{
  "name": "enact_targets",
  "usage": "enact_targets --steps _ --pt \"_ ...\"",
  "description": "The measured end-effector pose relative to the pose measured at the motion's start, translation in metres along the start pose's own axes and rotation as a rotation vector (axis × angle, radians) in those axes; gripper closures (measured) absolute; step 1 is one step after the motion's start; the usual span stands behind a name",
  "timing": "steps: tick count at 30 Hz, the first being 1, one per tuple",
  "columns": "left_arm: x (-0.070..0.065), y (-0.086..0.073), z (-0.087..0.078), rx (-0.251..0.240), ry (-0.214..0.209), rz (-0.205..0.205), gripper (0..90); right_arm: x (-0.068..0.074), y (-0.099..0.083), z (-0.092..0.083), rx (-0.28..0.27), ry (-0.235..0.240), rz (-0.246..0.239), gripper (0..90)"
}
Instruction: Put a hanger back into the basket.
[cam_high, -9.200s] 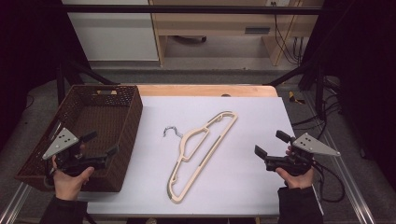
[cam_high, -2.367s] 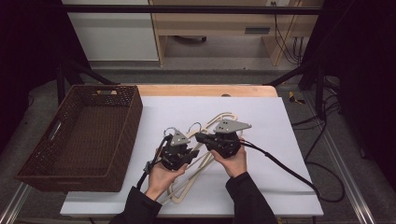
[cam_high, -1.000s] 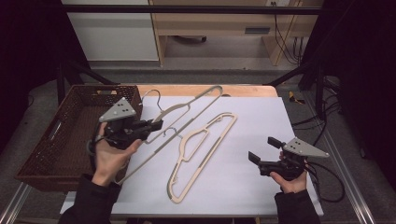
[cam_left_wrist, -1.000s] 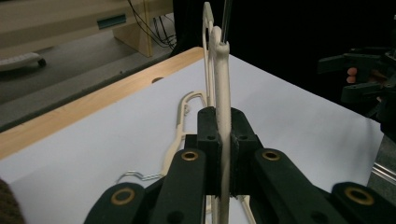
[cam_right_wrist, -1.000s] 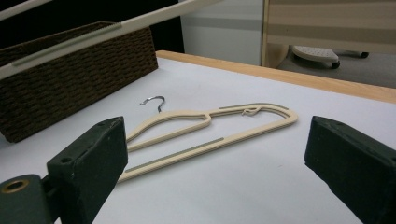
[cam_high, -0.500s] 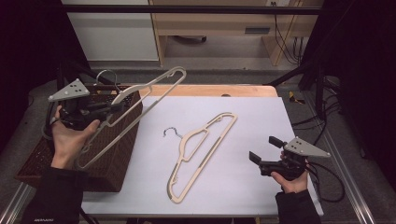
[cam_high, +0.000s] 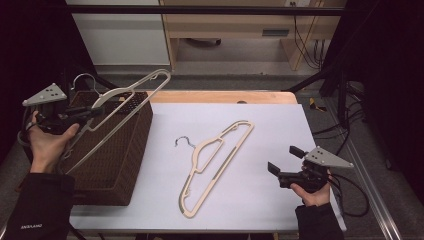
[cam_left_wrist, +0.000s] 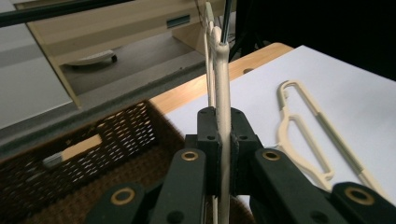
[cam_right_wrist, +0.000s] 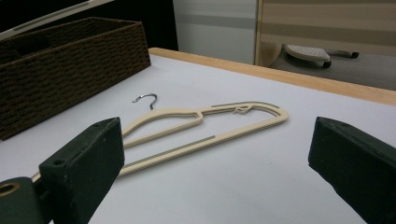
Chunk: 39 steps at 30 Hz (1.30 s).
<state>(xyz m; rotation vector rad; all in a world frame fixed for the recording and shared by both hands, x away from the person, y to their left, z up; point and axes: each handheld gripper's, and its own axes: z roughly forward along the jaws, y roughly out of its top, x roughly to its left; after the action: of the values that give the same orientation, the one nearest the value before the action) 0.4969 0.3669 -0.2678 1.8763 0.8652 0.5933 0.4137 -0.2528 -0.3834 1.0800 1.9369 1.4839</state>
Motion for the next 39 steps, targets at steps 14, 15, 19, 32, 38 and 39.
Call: enact_targets --steps 14,15,19,32,38,39 --pt "0.046 -0.046 -0.004 0.048 0.045 -0.077 85.6 0.000 -0.001 0.003 0.012 -0.010 0.003 3.6" --pt "0.047 -0.047 -0.005 0.053 0.046 -0.079 85.6 0.000 -0.001 0.003 0.014 -0.011 0.005 3.6" --pt "0.050 -0.056 -0.006 0.080 0.042 -0.087 85.6 0.000 -0.002 0.003 0.015 -0.009 0.001 3.6" --pt "0.055 -0.078 -0.002 0.172 0.059 -0.119 85.6 0.001 -0.003 0.006 0.027 -0.008 0.005 3.6" --pt "0.051 -0.093 0.016 0.234 0.072 -0.158 85.0 0.001 -0.002 0.005 0.022 -0.006 0.005 3.6" --pt "0.051 -0.095 0.017 0.245 0.073 -0.165 84.8 0.001 -0.002 0.005 0.022 -0.005 0.004 3.7"
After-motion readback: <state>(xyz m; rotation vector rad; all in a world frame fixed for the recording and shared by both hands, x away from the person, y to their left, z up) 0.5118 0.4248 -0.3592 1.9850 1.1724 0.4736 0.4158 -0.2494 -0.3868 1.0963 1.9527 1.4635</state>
